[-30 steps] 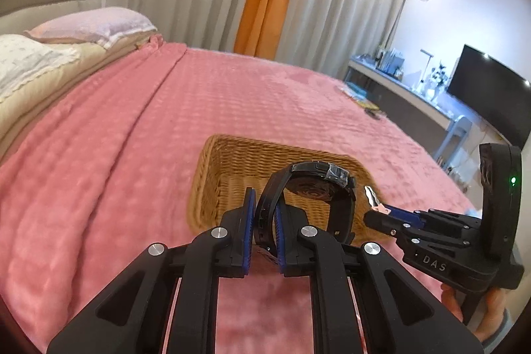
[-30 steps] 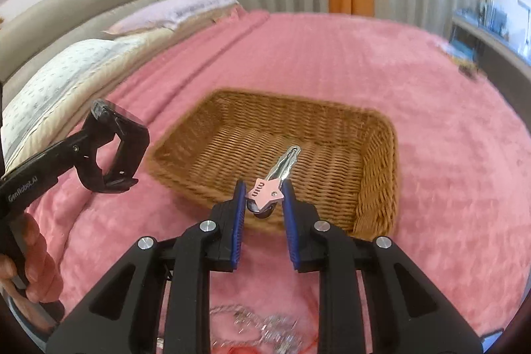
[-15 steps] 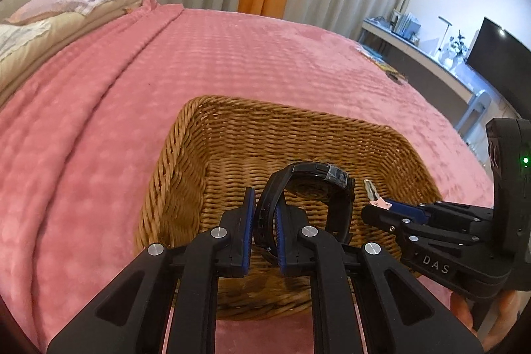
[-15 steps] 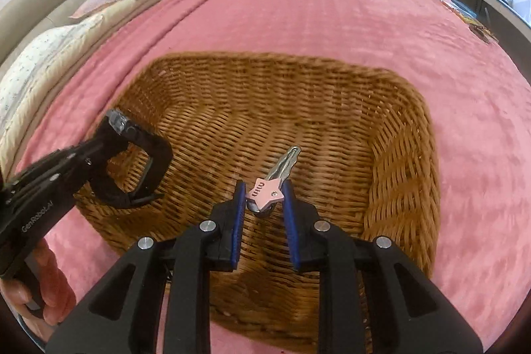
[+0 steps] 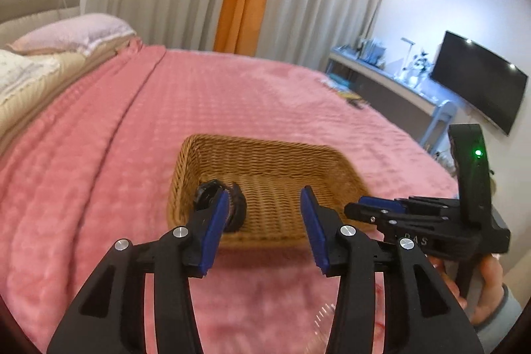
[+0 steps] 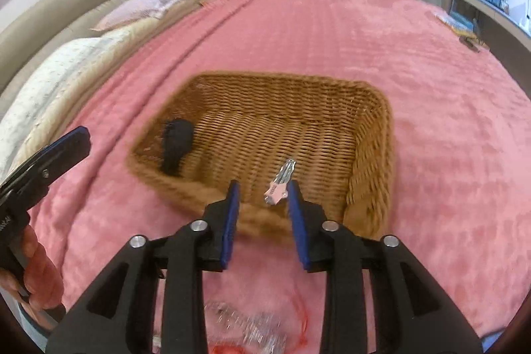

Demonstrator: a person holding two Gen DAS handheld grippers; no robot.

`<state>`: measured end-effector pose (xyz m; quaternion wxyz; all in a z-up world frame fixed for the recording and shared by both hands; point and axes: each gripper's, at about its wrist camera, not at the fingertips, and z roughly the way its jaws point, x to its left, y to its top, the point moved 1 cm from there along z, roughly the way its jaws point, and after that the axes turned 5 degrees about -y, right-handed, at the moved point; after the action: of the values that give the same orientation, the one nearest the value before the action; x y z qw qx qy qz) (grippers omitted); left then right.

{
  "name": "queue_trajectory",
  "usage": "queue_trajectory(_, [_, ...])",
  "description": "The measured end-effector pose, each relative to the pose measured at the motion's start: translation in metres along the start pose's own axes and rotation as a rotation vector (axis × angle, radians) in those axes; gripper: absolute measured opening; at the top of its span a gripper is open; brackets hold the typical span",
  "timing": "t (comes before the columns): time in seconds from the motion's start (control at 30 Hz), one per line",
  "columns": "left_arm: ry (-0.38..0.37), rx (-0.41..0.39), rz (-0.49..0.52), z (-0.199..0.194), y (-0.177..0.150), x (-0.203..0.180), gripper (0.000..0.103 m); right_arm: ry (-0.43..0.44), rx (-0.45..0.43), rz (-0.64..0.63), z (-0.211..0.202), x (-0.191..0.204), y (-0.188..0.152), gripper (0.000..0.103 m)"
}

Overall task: Organize jewelry
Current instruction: 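Grasp the cream coil hair tie with the left tool while the right tool grasps the red string bracelet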

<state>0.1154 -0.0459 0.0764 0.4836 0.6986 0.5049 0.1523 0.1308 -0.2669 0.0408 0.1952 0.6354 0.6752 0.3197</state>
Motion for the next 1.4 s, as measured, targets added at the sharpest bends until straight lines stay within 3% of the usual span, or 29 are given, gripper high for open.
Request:
queue_trajectory(0.07, [-0.015,-0.027,0.000,-0.025,-0.005,-0.005,0.052,0.013,-0.028,-0.004,-0.020,0.004,-0.008,0.043])
queue_trajectory(0.23, [-0.030,-0.082,-0.026,-0.080,-0.030,-0.009,0.068,0.004,-0.097,-0.027,-0.066,0.016,-0.042,0.043])
queue_trajectory(0.4, [-0.043,-0.079,-0.091,-0.101,-0.064,0.006,0.069,-0.040,-0.153,-0.042,-0.089,0.021,-0.084,0.043])
queue_trajectory(0.67, [-0.038,0.067,-0.167,-0.070,-0.123,0.034,0.069,-0.062,-0.115,-0.031,-0.063,0.017,-0.140,0.043])
queue_trajectory(0.83, [0.047,0.122,-0.169,-0.048,-0.147,0.052,0.069,-0.057,-0.044,-0.005,-0.035,0.010,-0.160,0.043])
queue_trajectory(0.93, [0.005,0.146,-0.217,-0.043,-0.152,0.061,0.069,-0.040,-0.017,0.017,-0.024,0.006,-0.169,0.043])
queue_trajectory(1.13, [0.007,0.204,-0.141,-0.032,-0.158,0.047,0.065,-0.029,-0.005,0.031,-0.018,0.003,-0.173,0.043])
queue_trajectory(1.3, [0.042,0.247,-0.092,-0.023,-0.162,0.039,0.056,-0.033,-0.005,0.020,-0.016,0.007,-0.170,0.030])
queue_trajectory(1.4, [0.058,0.261,-0.087,-0.020,-0.163,0.039,0.052,-0.030,-0.005,0.005,-0.014,0.011,-0.169,0.017])
